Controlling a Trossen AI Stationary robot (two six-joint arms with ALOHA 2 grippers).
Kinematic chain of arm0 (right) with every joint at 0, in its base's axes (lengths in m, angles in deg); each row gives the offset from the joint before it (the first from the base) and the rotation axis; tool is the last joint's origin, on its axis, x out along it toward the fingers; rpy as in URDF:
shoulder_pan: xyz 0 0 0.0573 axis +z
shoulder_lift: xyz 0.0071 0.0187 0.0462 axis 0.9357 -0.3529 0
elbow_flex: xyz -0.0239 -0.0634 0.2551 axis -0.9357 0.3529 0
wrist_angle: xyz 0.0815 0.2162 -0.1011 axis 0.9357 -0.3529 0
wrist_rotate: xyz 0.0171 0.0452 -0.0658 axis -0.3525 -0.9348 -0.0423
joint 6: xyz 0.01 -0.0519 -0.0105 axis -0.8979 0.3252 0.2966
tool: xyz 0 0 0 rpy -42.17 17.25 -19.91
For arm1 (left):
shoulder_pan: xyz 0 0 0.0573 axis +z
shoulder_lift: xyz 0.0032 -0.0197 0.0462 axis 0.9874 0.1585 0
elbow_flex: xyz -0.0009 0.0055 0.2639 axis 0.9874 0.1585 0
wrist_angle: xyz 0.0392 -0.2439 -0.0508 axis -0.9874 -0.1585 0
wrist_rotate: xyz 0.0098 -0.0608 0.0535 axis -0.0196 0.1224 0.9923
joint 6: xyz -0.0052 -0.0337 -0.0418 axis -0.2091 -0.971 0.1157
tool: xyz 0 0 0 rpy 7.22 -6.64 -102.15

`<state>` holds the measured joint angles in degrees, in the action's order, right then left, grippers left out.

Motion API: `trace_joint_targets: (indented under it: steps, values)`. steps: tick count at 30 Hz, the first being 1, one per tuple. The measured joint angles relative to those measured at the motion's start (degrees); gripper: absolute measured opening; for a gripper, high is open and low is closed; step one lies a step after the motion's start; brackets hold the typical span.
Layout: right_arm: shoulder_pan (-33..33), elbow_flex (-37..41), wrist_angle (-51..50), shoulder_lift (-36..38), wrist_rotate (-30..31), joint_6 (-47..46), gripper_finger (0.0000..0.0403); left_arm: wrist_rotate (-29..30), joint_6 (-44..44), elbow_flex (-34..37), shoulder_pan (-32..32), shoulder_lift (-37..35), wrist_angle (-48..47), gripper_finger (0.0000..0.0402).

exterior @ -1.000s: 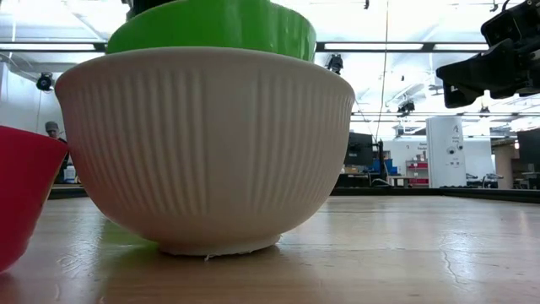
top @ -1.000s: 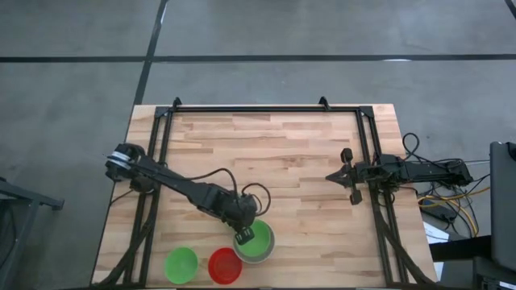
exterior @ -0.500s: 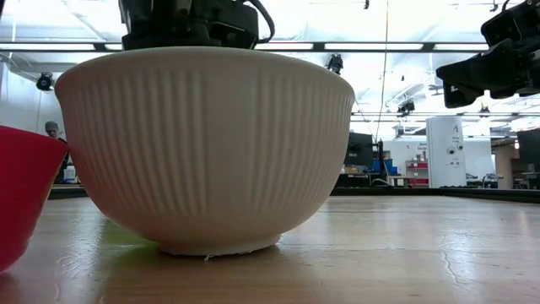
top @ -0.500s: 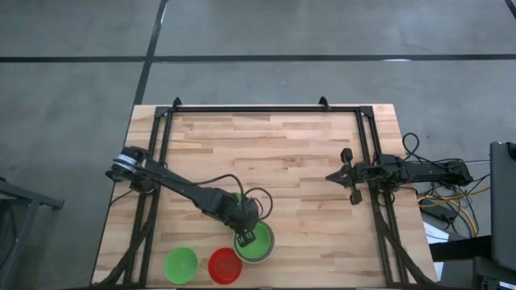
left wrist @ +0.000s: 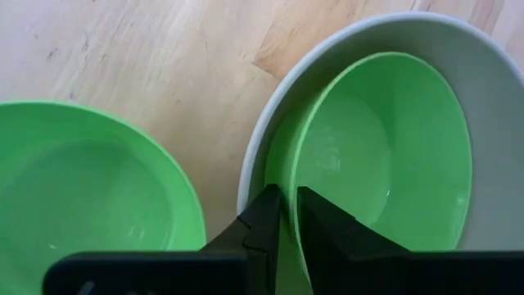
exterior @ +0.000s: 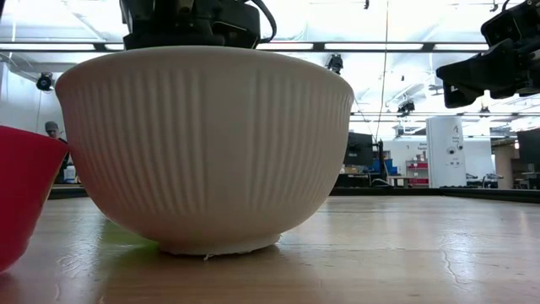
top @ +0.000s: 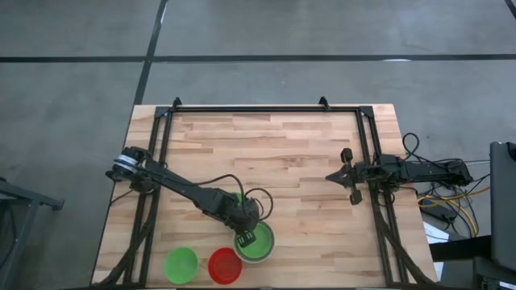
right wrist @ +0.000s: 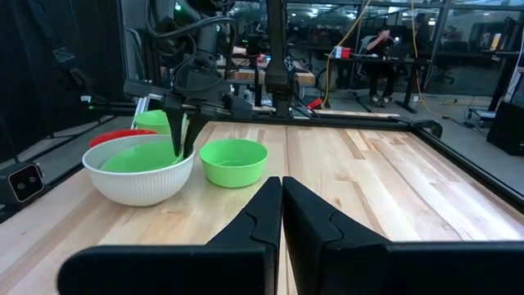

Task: Nest bowls inside each other
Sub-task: Stack the top left green bowl on top of the white bowl, then stack the top green bowl on top of the green bowl

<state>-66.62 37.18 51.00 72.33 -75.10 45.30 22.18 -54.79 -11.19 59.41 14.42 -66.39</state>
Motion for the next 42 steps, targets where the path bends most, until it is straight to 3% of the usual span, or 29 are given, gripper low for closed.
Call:
trace_joint_targets:
  steps: [33,42]
  values:
    - [0.0,0.0,0.0,0.0,0.0,0.0,0.0009,-0.5,0.2,-1.2,0.4,-2.8,-1.8,0.0058]
    - [0.0,0.0,0.0,0.0,0.0,0.0,0.0009,0.3,1.0,-2.9,0.4,-3.1,-6.5,0.0058]
